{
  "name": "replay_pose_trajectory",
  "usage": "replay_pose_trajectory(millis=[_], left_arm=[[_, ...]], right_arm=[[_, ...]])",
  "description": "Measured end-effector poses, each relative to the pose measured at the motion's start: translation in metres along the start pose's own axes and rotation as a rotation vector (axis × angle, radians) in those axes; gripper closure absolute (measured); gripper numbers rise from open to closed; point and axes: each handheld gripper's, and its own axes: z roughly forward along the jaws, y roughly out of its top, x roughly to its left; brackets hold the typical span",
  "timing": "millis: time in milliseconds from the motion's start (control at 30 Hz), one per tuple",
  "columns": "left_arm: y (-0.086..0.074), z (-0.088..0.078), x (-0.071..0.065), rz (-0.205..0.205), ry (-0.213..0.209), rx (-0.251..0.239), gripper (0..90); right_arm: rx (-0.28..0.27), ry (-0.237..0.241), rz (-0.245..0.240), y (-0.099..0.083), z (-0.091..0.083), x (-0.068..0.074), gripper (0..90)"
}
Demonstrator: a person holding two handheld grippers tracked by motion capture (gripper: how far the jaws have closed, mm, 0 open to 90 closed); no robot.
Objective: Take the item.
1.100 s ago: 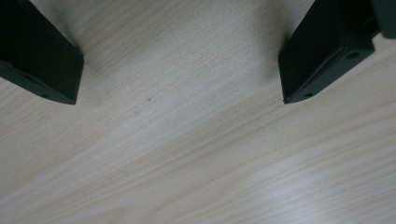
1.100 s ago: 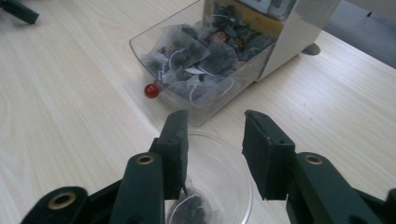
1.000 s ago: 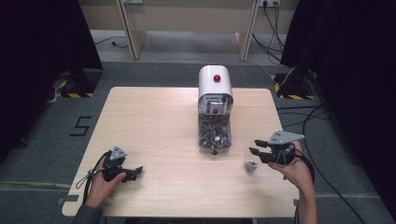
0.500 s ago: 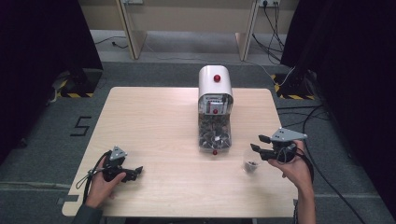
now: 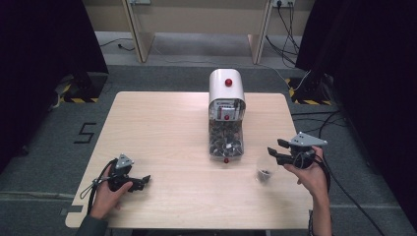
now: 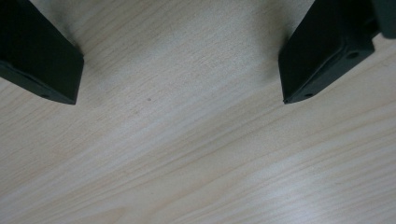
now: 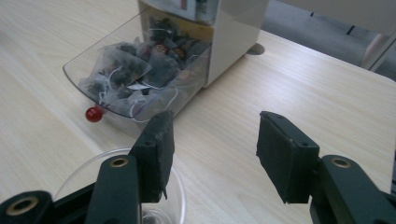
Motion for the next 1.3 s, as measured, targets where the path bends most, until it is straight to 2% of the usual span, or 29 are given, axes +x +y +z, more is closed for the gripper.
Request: replay_pose_trajectory(millis=[333,467,967,1067,1300], left_arm=[[0.0,0.0,0.0,0.0,0.0,0.0,0.0],[0.0,0.0,0.0,0.0,0.0,0.0,0.0],[0.0,0.0,0.0,0.0,0.0,0.0,0.0],[0.0,0.0,0.0,0.0,0.0,0.0,0.0],[0.0,0.0,0.0,0.0,0.0,0.0,0.0]], right_arm=[[-0.011,-0.053,0.06,-0.008,0.0,-0.013,41.8],[-0.011,-0.091,0.084,-0.012,-0.001,-0.02,38.5],[0.023,-0.161,0.116,-0.021,0.004,-0.029,30.9],[0.029,-0.168,0.13,-0.023,0.004,-0.031,30.8],[0.038,-0.179,0.129,-0.025,0.006,-0.033,29.9]])
